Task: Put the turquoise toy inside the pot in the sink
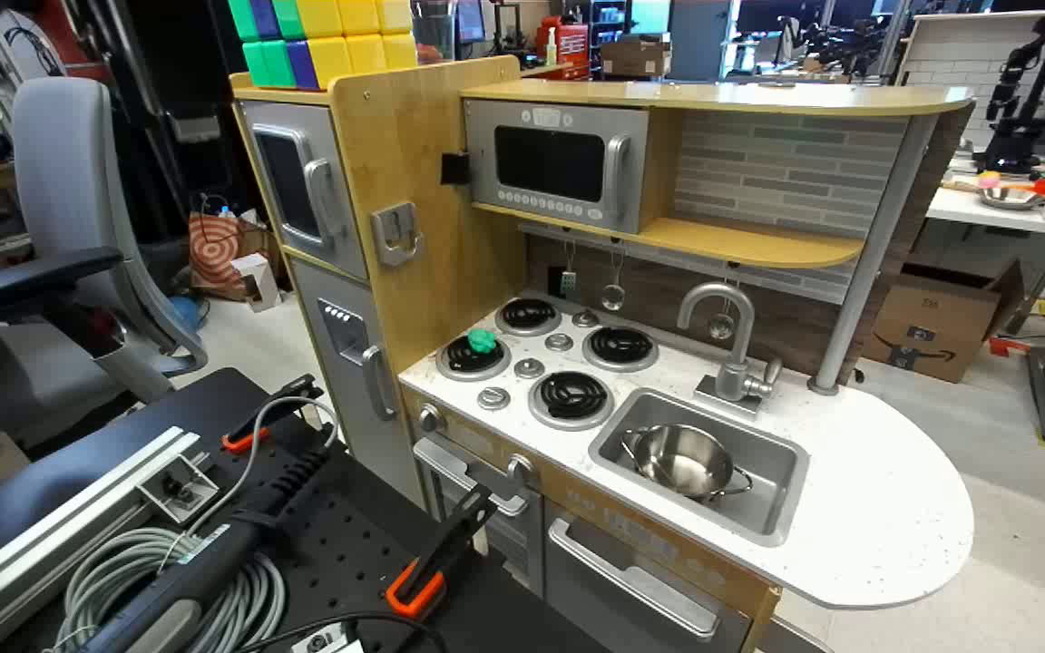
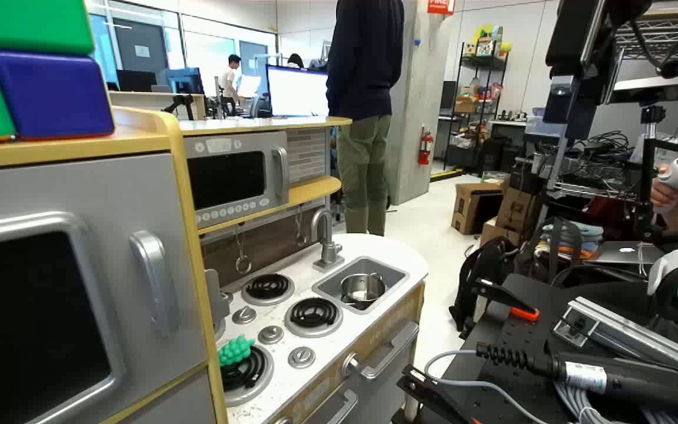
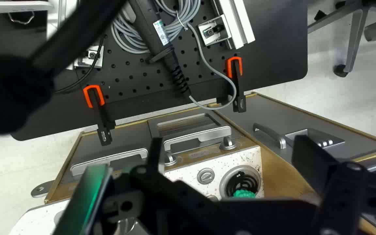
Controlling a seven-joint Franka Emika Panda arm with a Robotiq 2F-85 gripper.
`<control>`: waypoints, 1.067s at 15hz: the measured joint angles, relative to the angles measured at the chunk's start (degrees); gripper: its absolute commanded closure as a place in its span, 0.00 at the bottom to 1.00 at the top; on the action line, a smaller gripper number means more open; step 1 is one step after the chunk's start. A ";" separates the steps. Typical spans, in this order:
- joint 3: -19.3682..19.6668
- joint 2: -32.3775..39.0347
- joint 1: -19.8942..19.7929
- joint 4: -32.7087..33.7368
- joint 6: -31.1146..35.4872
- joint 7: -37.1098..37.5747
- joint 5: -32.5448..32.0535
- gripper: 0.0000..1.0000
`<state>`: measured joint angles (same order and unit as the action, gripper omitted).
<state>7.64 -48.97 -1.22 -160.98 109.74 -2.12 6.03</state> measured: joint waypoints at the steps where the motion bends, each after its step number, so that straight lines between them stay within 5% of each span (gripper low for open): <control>1: 0.00 0.07 0.00 -0.32 0.00 0.00 0.00 0.00; 6: -2.10 1.74 0.00 0.89 -1.77 -1.40 -4.69 0.00; 16: -0.29 17.42 0.19 9.88 -4.41 -27.04 -9.57 0.00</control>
<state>7.35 -31.55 -1.03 -151.10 105.33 -29.17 -3.54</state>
